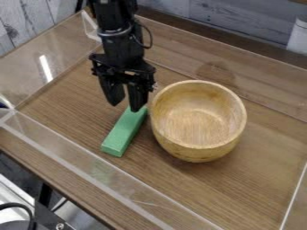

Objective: Put the green block in the brown bowl

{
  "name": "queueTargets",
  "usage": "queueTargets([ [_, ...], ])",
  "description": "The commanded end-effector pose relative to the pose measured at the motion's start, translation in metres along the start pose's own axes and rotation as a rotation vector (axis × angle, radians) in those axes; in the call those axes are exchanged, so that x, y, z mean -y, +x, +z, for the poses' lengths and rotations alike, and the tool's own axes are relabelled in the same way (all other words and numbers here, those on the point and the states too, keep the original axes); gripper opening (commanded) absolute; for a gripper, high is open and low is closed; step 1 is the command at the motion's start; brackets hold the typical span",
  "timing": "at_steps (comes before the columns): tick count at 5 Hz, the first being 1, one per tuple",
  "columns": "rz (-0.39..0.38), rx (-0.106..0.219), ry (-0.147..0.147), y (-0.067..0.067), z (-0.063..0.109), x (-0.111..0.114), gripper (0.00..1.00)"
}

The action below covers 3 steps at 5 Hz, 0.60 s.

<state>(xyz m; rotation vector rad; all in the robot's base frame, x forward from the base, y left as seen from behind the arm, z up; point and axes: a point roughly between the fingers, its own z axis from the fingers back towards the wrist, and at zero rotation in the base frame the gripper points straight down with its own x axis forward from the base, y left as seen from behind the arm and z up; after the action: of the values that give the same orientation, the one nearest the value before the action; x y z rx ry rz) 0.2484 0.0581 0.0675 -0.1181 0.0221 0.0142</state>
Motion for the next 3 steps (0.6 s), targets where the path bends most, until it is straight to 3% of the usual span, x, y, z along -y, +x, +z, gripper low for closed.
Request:
queueTargets([
  [1, 0.007, 0.02, 0.017, 0.003, 0.002, -0.004, 1.0],
  [3, 0.015, -0.014, 0.038, -0.002, -0.021, -0.008, 1.0],
])
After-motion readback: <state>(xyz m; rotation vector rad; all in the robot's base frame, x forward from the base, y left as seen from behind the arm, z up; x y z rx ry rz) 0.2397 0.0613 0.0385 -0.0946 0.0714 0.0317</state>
